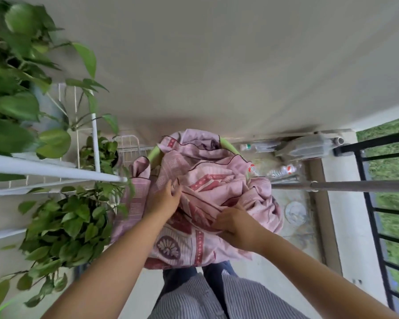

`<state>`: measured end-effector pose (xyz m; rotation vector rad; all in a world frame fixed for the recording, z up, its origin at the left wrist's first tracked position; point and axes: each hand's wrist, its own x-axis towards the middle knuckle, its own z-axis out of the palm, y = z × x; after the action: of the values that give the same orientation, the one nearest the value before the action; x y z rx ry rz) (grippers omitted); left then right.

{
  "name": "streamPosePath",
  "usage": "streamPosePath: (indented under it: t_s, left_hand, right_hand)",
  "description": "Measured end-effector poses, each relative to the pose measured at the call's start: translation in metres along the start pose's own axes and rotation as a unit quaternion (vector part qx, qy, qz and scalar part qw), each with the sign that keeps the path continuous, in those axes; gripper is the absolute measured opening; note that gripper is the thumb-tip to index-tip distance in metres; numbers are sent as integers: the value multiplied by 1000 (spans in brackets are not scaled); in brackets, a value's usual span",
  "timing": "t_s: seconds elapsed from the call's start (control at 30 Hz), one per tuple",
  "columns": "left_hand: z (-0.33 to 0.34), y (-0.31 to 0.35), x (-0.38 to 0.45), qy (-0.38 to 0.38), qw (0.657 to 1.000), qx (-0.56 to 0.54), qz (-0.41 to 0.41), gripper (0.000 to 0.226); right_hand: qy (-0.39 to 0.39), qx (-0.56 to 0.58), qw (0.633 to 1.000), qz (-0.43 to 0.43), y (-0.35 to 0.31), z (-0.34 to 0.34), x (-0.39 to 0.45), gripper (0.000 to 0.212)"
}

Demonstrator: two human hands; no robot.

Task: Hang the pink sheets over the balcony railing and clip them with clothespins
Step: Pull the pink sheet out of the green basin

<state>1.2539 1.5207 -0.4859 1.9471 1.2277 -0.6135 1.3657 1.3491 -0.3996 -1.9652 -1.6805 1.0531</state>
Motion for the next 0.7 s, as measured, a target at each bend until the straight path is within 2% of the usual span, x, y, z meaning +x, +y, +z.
streamPosePath:
  t_s: [0.07,0.13,0.23,0.27,0.3,0.33,0.37,0.4,0.43,0.5,0.53,0.57,0.63,0.7]
  left_hand:
    - [8,6,10,-61,995,16,-76,63]
    - [17,10,12,-100,990,14,-102,55]
    - [13,6,7,-41,990,-119,-63,27]
    - [6,0,2,-15,987,-157,-40,21]
    - [-3,-6,-5,1,982,-190,-14,18]
    - [-11,-11,-15,6,976,-218,14,16]
    - [-19,-17,-24,9,971,-234,41,16]
    - [-26,-20,-34,13,969,-240,62,17]
    - [-33,-22,-43,23,966,-246,75,18]
    - [-45,-21,-56,72,948,-304,57,21]
    - [-52,-19,-60,101,929,-355,32,20]
    - [-62,-16,-63,128,905,-406,10,18]
    - [-86,-3,-71,185,870,-458,6,17]
    - [-113,15,-81,253,847,-462,72,24]
  right_hand:
    - [-45,27,999,8,-2,-5,-11,10]
    - [-97,30,994,45,0,-4,-14,16]
    - [-207,38,970,124,9,-4,-8,25]
    - [-208,69,962,164,11,-8,-4,27]
    - [-164,95,960,205,14,-13,4,29]
    - [-84,91,964,233,20,-16,12,34]
    - [-6,65,968,241,24,-18,24,44]
    - [29,33,971,236,26,-19,37,54]
    - [19,11,973,232,25,-21,51,57]
    - [-79,-40,970,227,22,-24,78,39]
    - [-111,-76,966,220,19,-26,87,31]
    - [-104,-104,965,215,18,-32,92,27]
    - [-13,-110,965,236,21,-53,91,24]
    - [156,-51,946,280,27,-79,74,22]
